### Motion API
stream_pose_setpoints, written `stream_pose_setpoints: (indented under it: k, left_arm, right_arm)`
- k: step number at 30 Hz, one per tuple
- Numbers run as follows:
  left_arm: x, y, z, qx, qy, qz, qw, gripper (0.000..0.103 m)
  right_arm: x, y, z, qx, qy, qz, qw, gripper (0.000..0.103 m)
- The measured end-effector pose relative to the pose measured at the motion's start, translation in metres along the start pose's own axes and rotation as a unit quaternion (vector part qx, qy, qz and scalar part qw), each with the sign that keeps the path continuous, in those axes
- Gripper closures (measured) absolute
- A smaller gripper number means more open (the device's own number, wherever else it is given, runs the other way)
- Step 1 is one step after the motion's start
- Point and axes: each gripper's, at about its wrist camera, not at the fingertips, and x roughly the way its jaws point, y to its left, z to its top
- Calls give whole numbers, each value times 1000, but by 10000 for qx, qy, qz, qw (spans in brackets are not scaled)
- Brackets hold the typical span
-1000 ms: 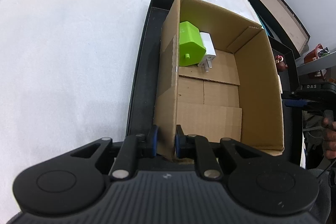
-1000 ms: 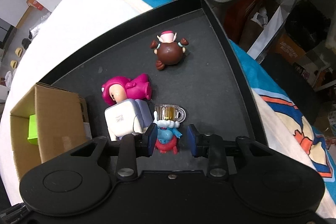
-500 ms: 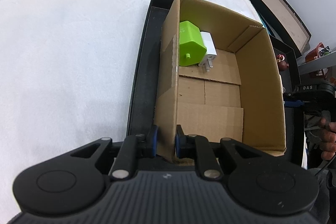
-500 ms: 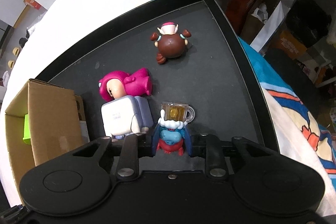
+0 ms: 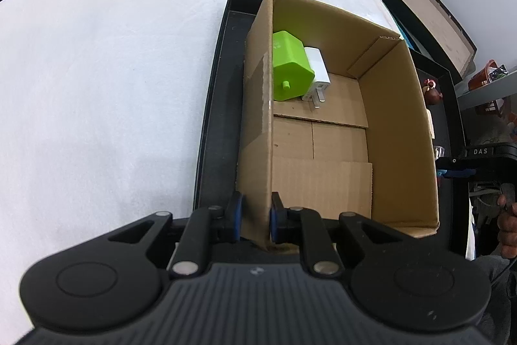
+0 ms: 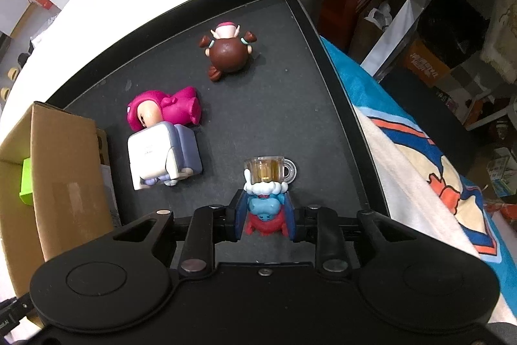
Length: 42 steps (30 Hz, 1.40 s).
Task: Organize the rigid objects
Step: 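Lower the right gripper onto the blue figure holding a mug, then close the right gripper on the blue mug figure and lift it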
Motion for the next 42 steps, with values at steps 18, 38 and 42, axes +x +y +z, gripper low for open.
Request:
stream_pose_setpoints:
  k: [18, 38, 42]
  left_arm:
    - [0, -1, 0, 15, -8, 7, 10000, 88]
    - [0, -1, 0, 94, 22, -71, 9999, 87]
    - [0, -1, -1, 92, 17, -74, 9999, 87]
  right_arm:
    - [19, 24, -5, -407, 8, -643, 9971, 57]
    - [8, 32, -11, -350, -60, -887, 9954, 65]
    - [-2, 31, -13, -380, -136, -807, 9959, 65]
